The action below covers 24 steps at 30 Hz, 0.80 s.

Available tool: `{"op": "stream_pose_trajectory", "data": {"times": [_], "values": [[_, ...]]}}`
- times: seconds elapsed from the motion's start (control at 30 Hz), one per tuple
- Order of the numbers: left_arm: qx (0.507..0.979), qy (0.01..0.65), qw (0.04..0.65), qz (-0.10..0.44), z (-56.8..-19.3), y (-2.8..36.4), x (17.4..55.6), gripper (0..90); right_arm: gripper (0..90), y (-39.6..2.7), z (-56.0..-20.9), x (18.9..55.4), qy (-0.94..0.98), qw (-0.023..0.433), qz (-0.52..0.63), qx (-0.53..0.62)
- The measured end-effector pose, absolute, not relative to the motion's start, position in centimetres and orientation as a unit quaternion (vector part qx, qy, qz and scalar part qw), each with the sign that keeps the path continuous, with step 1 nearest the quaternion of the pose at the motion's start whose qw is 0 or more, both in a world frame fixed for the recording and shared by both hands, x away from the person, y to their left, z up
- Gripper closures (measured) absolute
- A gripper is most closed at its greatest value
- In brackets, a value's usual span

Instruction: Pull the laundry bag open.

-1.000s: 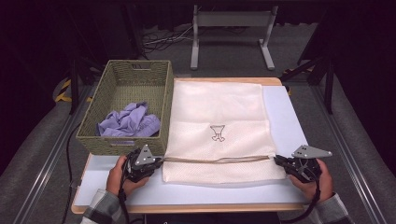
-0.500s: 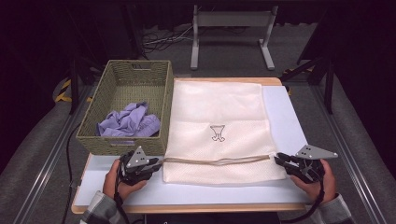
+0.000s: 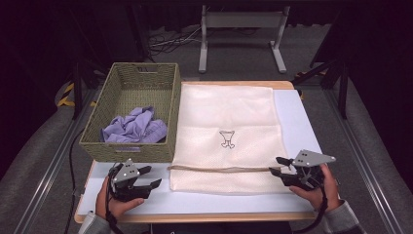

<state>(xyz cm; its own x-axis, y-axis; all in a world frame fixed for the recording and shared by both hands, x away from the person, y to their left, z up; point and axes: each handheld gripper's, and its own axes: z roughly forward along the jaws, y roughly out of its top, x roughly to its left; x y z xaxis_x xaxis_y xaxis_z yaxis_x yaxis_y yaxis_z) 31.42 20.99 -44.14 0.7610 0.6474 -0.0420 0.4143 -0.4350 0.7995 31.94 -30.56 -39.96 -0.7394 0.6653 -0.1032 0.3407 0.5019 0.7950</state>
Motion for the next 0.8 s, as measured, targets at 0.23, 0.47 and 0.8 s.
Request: {"op": "stream_pose_trajectory", "data": {"times": [0.23, 0.47, 0.8], "values": [[0.838, 0.318, 0.425, 0.126, -44.4, 20.9, 31.0, 35.7, 41.4, -27.6, -40.5, 33.1, 0.860, 0.182, 0.391, 0.272], [0.846, 0.304, 0.420, 0.127, -44.5, 20.5, 31.1, 35.7, 42.2, -23.6, -41.2, 34.9, 0.878, 0.162, 0.380, 0.242], [0.845, 0.313, 0.413, 0.131, -44.6, 20.8, 31.0, 35.8, 44.4, -20.5, -42.9, 37.1, 0.893, 0.149, 0.357, 0.230]]}}
